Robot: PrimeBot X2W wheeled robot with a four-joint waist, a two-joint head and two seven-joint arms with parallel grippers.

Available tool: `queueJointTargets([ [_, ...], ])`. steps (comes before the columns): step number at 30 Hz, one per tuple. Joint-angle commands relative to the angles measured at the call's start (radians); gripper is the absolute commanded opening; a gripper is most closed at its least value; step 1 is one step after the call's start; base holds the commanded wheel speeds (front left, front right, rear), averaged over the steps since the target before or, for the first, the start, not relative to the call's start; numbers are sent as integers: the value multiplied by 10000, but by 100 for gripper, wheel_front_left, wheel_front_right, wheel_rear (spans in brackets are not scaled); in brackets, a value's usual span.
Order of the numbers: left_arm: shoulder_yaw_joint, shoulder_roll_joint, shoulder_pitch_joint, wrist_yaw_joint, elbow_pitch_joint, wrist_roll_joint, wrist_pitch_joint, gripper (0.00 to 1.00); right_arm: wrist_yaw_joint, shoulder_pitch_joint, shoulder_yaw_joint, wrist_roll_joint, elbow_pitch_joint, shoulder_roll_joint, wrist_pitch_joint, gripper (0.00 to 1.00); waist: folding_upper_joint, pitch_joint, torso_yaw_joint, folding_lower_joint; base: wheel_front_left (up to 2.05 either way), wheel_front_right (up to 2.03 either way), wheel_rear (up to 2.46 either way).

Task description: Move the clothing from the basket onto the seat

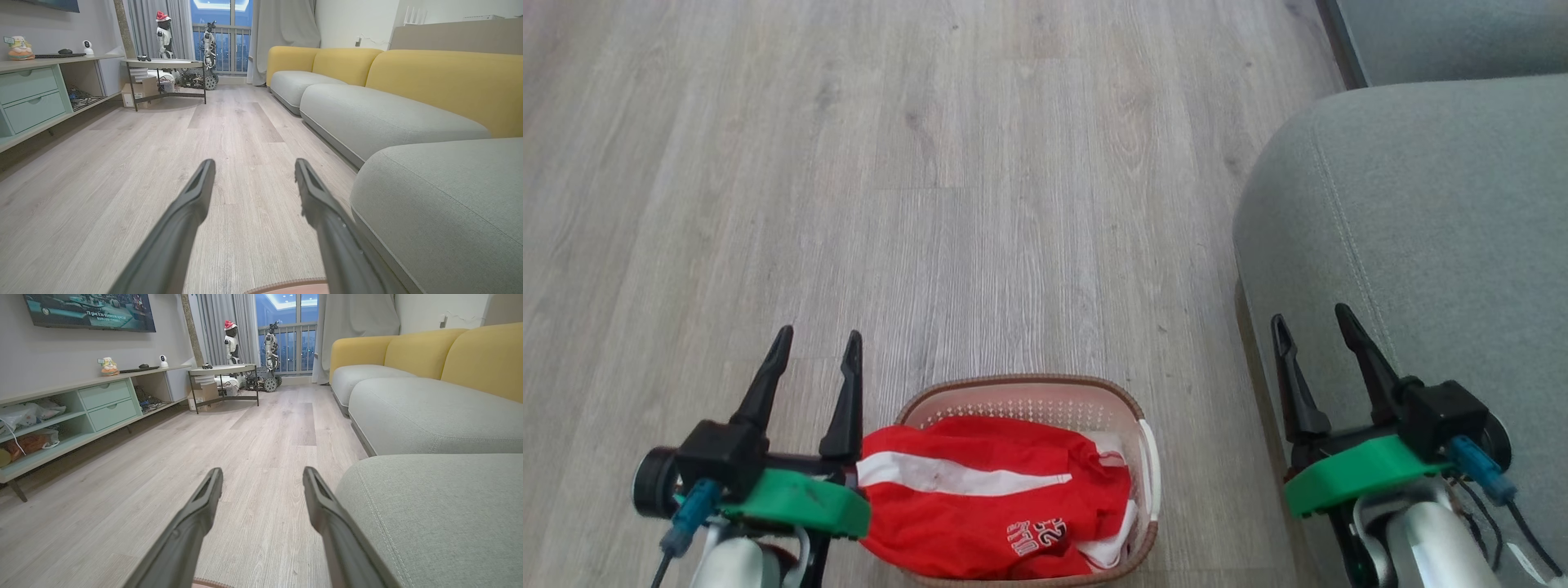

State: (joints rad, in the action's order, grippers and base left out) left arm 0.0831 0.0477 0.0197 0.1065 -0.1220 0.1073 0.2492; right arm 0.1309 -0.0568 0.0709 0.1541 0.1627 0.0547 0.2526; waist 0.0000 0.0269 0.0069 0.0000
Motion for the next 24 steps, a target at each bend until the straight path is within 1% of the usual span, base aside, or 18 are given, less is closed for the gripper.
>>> queueJointTargets([
  [1,-385,52,629,25,367,-5,126,100,-2,-479,248,72,-318,-42,91,100,0,56,-40,0,0,0,0],
  [14,-391,51,872,87,281,-3,126,100,-2,-647,330,193,-486,-44,91,100,0,601,-400,0,0,0,0],
  [24,-311,195,1374,159,74,18,126,100,-2,-1038,329,258,-786,-44,92,100,0,1579,-723,0,0,0,0],
])
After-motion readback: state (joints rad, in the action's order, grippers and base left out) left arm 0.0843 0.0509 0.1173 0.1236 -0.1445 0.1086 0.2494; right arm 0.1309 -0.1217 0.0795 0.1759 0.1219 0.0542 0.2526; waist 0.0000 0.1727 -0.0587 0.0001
